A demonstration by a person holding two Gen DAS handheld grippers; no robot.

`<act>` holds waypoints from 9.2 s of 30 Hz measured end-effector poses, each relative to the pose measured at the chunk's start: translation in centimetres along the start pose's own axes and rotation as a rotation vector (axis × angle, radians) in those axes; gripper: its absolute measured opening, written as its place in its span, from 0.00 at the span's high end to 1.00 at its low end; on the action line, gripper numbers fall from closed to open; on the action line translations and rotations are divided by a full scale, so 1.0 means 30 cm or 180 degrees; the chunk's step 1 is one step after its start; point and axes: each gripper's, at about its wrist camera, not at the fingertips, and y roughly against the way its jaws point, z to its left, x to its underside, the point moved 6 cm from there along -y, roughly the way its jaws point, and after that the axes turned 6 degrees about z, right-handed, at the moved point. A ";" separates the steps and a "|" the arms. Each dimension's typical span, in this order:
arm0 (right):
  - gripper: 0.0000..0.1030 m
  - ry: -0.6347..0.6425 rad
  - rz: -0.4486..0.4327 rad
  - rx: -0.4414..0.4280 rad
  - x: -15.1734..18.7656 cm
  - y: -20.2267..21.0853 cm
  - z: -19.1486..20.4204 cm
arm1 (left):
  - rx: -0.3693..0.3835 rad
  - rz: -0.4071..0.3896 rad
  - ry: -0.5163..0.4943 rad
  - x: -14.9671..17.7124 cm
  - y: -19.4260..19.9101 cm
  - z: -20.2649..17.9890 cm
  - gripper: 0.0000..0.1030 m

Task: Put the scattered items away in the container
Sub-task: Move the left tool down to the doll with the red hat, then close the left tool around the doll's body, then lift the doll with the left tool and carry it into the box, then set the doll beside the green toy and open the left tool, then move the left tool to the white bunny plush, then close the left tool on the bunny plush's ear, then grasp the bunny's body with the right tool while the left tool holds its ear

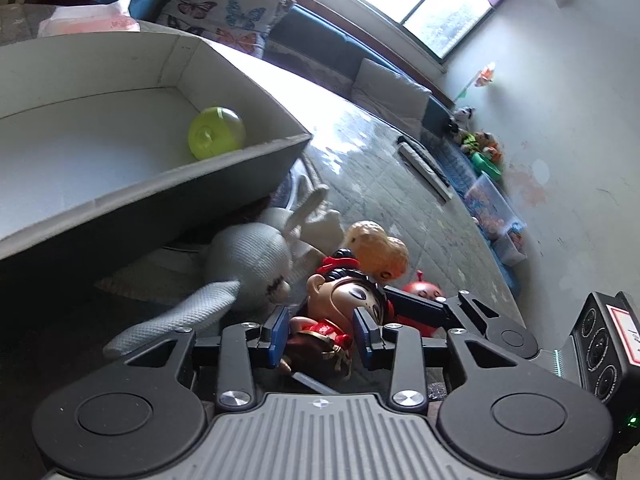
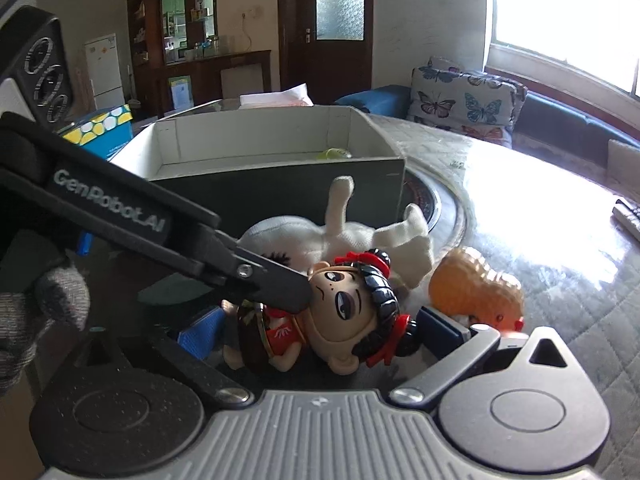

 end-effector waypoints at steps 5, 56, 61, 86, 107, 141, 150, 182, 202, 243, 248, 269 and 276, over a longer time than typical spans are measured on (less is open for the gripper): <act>0.02 -0.0074 0.0034 0.0032 0.035 0.027 0.007 | 0.0068 0.0095 -0.0137 0.021 0.005 -0.024 0.63; 0.05 -0.0226 0.0045 0.0080 0.088 0.038 -0.019 | 0.0605 0.0310 0.0227 0.023 -0.034 0.014 0.58; 0.05 -0.0260 0.0049 0.0098 0.083 0.048 -0.014 | 0.0582 0.0273 0.0165 0.020 -0.011 0.006 0.65; 0.05 0.0557 -0.0257 0.0087 -0.434 -0.030 0.129 | 0.0575 -0.0660 0.0401 -0.328 0.277 0.170 0.64; 0.05 0.1014 0.0436 -0.0066 -0.481 -0.413 0.176 | 0.0456 -0.0345 0.1152 -0.399 0.103 0.463 0.62; 0.03 0.0667 0.0028 0.0048 -0.419 -0.202 0.151 | 0.0084 -0.0373 0.1256 -0.365 0.095 0.417 0.61; 0.00 0.0371 -0.0161 0.0082 -0.306 -0.058 0.149 | -0.0013 -0.0602 0.0864 -0.303 0.197 0.294 0.61; 0.00 -0.0345 0.0039 0.0089 0.034 0.032 0.110 | -0.0158 -0.0502 0.0482 -0.014 0.154 0.092 0.61; 0.00 -0.0486 0.0193 0.0101 0.098 0.017 0.104 | -0.0202 -0.0300 0.0493 0.035 0.068 0.154 0.71; 0.19 -0.0884 0.0071 -0.0488 -0.050 -0.011 0.083 | -0.0222 -0.0131 -0.0403 0.225 0.224 0.076 0.71; 0.27 -0.0918 0.0136 -0.0617 -0.059 -0.045 0.107 | -0.0279 -0.0100 -0.0400 0.218 0.188 0.073 0.71; 0.55 -0.0905 0.0172 -0.0883 -0.053 -0.061 0.180 | -0.0312 -0.0187 -0.0543 0.257 0.176 0.082 0.81; 0.56 -0.0925 0.0062 -0.0874 -0.064 -0.010 0.184 | -0.0272 -0.0278 -0.0606 0.256 0.207 0.055 0.82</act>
